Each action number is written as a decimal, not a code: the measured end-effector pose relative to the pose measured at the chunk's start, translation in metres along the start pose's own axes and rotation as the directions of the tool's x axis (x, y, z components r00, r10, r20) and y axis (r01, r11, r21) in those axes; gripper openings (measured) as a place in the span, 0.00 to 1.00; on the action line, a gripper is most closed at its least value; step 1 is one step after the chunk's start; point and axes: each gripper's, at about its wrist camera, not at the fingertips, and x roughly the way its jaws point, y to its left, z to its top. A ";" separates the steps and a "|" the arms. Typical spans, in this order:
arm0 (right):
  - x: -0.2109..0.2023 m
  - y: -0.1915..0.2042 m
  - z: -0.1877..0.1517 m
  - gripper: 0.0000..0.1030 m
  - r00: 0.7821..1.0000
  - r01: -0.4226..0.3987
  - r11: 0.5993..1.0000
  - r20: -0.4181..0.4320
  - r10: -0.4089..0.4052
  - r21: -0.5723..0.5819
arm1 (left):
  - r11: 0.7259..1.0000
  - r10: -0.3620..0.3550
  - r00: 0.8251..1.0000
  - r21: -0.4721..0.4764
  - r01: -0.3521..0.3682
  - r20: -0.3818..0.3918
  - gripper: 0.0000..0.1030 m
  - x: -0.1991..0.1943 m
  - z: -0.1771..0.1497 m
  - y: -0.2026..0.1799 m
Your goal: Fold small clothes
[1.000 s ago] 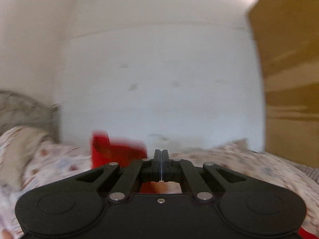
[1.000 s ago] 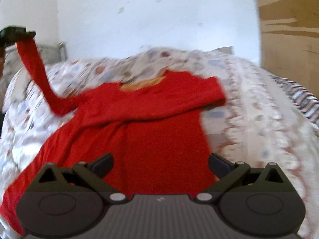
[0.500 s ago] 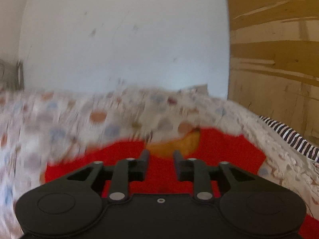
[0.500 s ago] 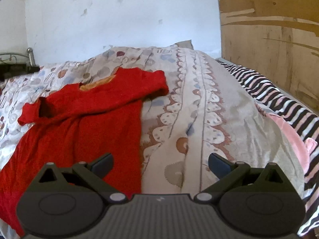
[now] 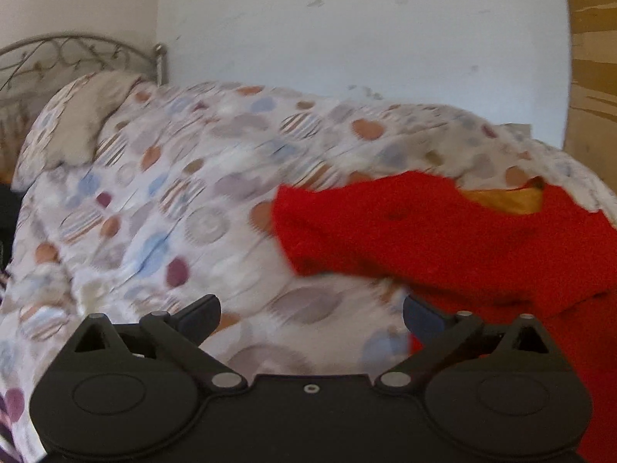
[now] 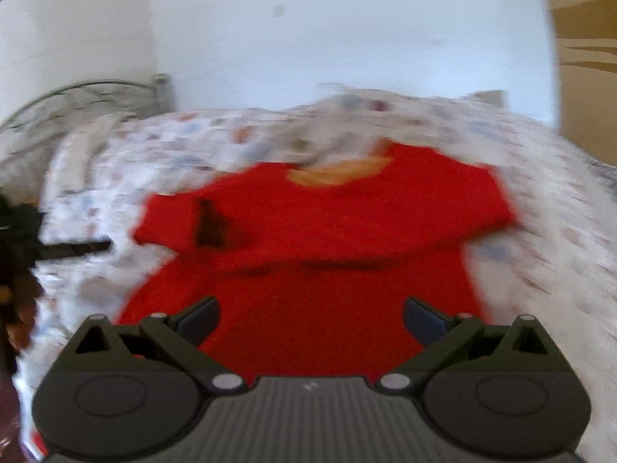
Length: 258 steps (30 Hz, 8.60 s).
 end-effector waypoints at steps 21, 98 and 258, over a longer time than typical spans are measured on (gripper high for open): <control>0.076 0.032 0.164 0.06 0.903 -0.429 0.895 0.050 0.427 0.123 | 0.986 0.023 0.999 0.163 -0.028 0.035 0.99 0.012 -0.004 -0.018; 0.019 -0.046 -0.020 0.31 0.994 0.041 0.984 -0.107 -0.022 0.172 | 0.993 0.119 0.989 0.010 -0.119 -0.082 0.99 0.109 0.028 -0.030; -0.266 0.018 -0.016 0.07 0.896 0.272 0.914 0.426 -0.127 -0.300 | 0.958 -0.120 0.950 0.286 0.034 0.289 0.05 -0.271 0.006 -0.093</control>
